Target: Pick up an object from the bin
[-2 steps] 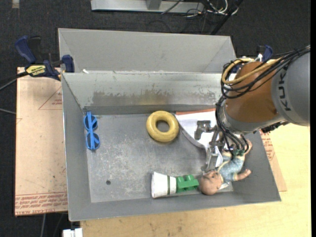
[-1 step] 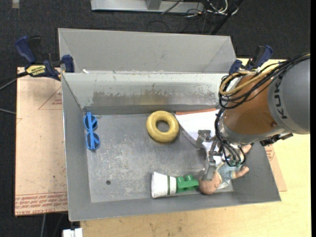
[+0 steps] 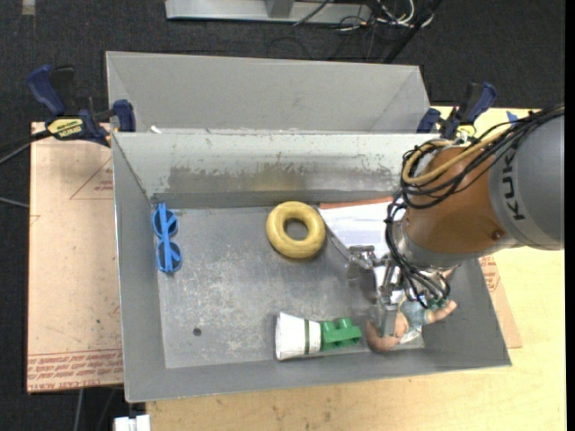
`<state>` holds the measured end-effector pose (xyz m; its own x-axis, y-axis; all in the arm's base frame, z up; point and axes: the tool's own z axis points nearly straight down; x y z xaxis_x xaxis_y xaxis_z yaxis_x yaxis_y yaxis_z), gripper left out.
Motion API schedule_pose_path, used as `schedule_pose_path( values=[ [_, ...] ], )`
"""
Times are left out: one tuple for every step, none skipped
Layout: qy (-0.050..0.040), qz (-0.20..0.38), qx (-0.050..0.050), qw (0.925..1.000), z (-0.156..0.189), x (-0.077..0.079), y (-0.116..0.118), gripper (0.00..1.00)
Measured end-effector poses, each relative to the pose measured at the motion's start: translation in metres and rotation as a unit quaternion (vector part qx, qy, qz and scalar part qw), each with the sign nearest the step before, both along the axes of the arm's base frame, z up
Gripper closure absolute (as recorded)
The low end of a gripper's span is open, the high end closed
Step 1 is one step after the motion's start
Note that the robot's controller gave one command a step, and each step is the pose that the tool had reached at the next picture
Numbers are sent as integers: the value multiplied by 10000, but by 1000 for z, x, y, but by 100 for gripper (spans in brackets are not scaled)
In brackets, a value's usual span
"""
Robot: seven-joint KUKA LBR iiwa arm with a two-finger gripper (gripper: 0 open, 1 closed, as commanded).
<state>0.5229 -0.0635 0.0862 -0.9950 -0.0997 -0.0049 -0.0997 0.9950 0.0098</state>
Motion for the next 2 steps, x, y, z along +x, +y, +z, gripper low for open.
schedule_pose_path(
  values=[
    [-46,64,-28,10000,-6,-13,-1,0],
    [-66,-845,-9,9964,-8,-21,6,0]
  ],
)
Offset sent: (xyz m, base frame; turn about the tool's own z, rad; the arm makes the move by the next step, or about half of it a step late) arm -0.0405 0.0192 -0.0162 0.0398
